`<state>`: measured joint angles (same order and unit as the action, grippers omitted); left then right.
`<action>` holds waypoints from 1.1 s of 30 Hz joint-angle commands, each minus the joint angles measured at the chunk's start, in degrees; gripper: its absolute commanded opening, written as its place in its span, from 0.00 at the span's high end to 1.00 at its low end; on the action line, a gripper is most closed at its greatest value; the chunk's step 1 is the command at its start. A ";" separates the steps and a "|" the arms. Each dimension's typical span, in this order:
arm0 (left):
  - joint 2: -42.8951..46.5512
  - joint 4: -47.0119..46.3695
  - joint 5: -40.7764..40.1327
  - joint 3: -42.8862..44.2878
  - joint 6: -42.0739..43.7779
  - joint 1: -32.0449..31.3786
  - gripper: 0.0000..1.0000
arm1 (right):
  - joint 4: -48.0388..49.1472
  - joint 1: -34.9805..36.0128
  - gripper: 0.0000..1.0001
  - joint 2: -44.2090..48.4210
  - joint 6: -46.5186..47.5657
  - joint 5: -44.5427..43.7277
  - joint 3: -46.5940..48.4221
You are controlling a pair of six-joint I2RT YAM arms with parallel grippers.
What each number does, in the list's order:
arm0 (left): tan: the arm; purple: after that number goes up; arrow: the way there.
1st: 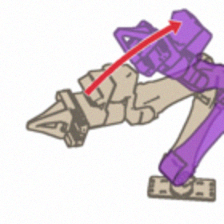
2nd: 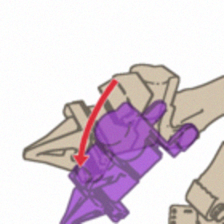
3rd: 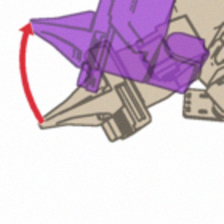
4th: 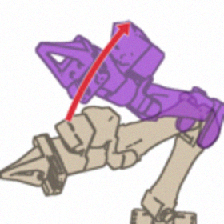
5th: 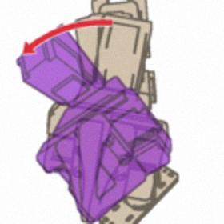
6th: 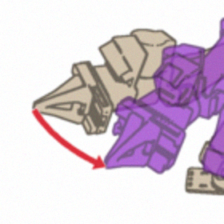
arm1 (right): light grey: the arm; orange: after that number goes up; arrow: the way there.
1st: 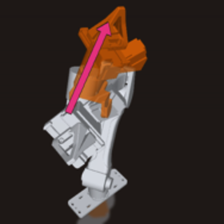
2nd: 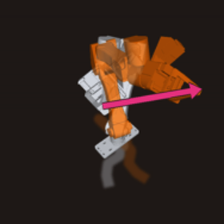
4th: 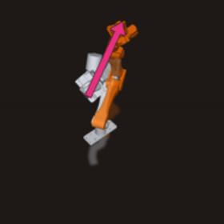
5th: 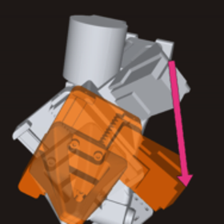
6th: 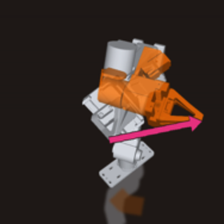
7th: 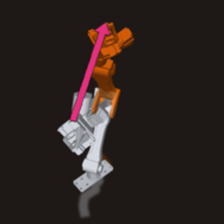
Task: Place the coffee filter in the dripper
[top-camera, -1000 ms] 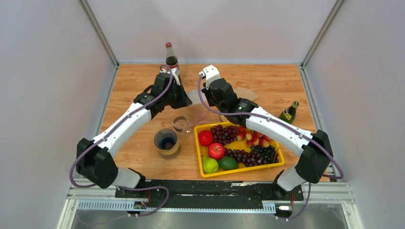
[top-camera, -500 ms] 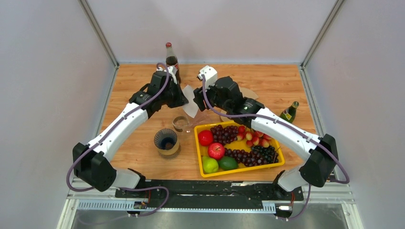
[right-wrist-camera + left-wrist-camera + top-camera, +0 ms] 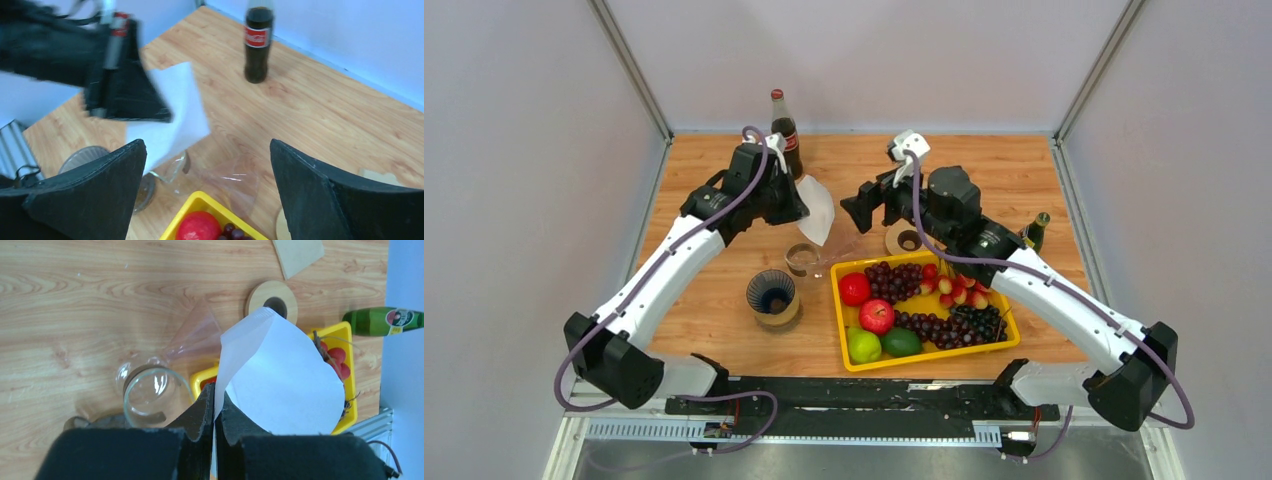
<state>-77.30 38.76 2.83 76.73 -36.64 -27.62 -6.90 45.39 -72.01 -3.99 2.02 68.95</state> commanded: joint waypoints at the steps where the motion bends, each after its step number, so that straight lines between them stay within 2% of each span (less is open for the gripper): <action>1: 6.23 8.32 0.54 2.72 3.51 0.18 0.94 | 4.28 -5.11 0.00 1.11 -5.68 -2.94 -2.80; 6: 13.18 17.24 0.31 0.45 4.48 0.15 0.94 | 4.26 -9.37 0.00 0.58 -7.63 -2.94 -5.00; 10: 18.74 25.41 2.87 1.07 6.11 0.19 0.89 | 4.29 -9.87 0.00 -0.15 -6.94 -0.44 -5.07; 17: 22.48 36.41 4.15 -0.59 7.50 0.12 0.89 | 4.24 -9.97 0.00 -1.40 -6.71 1.73 -5.20; 22: 23.71 38.13 3.63 -3.16 8.03 0.13 0.89 | 4.26 -10.03 0.00 -2.12 -6.81 3.42 -4.94; 33: 21.41 33.32 1.17 -9.36 9.01 0.18 0.88 | 4.19 -9.98 0.00 -2.43 -6.37 4.25 -5.14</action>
<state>-55.07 73.84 5.69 67.94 -29.04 -27.62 -5.17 35.44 -74.54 -10.02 5.19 63.57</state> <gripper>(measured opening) 0.117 0.997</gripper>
